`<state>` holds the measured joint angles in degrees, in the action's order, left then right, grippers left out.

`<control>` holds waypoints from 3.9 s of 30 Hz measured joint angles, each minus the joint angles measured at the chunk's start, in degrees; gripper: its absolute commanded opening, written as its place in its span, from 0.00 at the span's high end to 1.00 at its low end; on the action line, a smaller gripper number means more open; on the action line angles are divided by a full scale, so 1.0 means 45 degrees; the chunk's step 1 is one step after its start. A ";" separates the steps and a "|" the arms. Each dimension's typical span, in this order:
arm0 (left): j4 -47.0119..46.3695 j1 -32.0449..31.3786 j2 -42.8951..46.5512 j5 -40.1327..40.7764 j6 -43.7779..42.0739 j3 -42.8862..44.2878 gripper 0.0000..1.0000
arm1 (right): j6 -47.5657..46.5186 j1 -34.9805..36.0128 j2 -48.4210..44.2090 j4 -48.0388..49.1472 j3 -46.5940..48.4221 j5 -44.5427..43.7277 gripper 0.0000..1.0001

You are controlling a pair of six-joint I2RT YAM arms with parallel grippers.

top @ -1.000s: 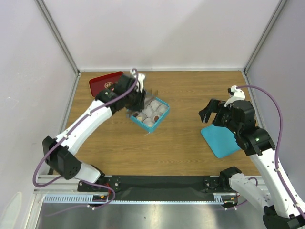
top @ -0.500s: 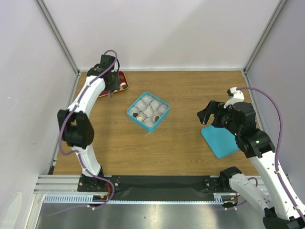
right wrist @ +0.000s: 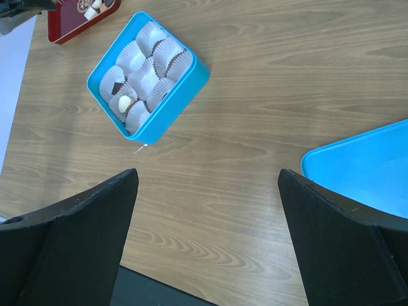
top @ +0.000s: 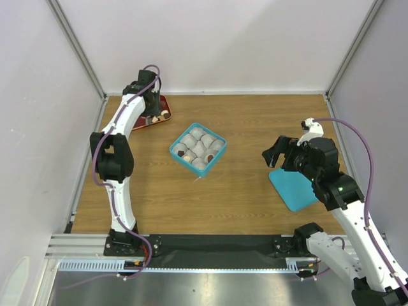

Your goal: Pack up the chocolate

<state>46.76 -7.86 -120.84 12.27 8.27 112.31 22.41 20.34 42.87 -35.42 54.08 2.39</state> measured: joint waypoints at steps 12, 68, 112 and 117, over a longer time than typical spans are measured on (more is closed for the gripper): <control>-0.0039 0.0185 -0.0627 -0.0131 -0.0146 0.0049 0.52 | 0.0000 0.0000 0.0248 0.0291 -0.0087 0.0000 0.01; 0.0699 0.0593 -0.1190 -0.0345 -0.0044 0.0117 0.56 | -0.0044 0.0000 0.0219 0.0704 -0.0539 -0.0151 0.01; 0.2006 0.1122 -0.1268 -0.0311 0.0185 0.1248 0.68 | -0.0029 -0.0024 0.0214 0.0889 -0.0593 -0.0228 0.01; 0.2259 0.1073 -0.1015 -0.0180 0.0199 0.1248 0.69 | -0.0005 -0.0024 0.0248 0.0869 -0.0588 -0.0223 0.01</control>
<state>56.93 -3.03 -125.40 11.46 9.17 117.93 22.39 20.23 43.99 -31.51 51.44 1.39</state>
